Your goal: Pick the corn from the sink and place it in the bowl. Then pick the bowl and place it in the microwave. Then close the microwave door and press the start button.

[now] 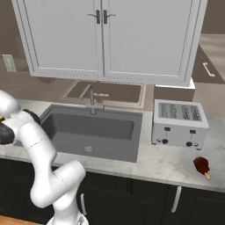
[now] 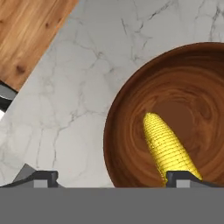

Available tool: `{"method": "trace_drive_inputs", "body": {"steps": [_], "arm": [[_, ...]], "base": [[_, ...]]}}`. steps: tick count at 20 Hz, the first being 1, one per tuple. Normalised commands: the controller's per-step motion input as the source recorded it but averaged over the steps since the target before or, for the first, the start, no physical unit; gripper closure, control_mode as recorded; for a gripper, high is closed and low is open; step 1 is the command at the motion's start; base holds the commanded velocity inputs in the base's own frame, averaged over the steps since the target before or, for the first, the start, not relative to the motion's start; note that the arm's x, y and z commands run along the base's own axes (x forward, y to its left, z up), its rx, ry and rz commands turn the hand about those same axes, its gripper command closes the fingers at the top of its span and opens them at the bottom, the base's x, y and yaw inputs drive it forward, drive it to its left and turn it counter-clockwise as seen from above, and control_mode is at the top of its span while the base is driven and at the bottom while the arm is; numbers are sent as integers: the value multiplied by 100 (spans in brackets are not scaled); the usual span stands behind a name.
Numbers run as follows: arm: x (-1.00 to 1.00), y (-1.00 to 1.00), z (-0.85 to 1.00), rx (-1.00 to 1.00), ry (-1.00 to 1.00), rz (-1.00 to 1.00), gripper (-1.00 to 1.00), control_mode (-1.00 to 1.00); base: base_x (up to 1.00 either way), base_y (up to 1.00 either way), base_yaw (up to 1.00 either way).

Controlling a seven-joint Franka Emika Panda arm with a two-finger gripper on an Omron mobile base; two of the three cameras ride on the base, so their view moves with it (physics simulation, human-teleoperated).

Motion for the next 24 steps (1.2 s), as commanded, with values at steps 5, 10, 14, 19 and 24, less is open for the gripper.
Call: {"method": "trace_drive_inputs", "body": {"steps": [5,10,14,19,24], "arm": [[-17,-9,-55,10,-12,6,-100,-100],[0,-1,-66,4,-21,0,-100,-100],[18,0,-33,3,-13,-2,-100,-100],[39,3,-23,4,-10,-9,-100,-100],[29,30,-29,1,-9,-8,-100,-100]], "base": [[0,0,0],[0,0,0],[0,0,0],[0,0,0],[0,0,0]]}}
